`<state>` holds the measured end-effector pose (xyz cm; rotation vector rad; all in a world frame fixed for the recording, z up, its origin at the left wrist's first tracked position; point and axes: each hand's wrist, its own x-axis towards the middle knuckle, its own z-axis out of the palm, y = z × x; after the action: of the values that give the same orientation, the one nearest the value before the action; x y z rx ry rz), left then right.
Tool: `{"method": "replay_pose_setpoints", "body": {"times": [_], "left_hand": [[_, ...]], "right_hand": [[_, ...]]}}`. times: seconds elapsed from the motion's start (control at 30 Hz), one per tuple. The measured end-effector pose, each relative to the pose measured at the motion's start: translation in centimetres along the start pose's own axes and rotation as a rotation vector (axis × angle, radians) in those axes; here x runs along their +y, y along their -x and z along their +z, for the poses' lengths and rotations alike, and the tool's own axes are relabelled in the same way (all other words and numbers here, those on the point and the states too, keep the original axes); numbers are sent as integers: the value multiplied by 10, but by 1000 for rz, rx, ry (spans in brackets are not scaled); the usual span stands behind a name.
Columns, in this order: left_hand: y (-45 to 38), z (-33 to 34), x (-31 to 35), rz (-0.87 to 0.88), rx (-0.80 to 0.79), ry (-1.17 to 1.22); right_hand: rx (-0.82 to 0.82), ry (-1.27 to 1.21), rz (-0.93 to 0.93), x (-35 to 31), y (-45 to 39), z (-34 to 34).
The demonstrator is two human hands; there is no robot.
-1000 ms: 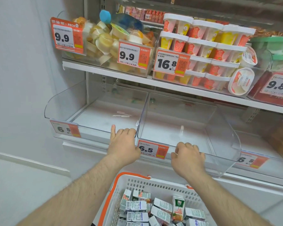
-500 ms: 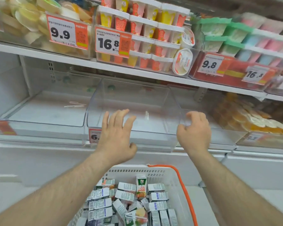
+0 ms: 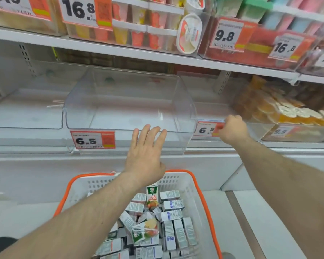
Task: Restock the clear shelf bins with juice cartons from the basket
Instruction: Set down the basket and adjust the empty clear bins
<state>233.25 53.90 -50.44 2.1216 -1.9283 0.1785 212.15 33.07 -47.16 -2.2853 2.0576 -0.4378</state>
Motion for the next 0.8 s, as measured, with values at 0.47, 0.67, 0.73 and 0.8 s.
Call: {"method": "replay_pose_setpoints", "body": {"times": [0.47,0.67,0.73,0.8], "left_hand": [[-1,5,-4,19,26,70],[0,3,-7,38,-14,74],[2,3,-8,53,-9,84],[8,2,-10,88,27,87]], "right_hand": [[166,-66,24,21,46,8],[123,-89,16,26,58,2],[88,-150,37,22,63,-2],[125,-220,59,14,76,-2]]}}
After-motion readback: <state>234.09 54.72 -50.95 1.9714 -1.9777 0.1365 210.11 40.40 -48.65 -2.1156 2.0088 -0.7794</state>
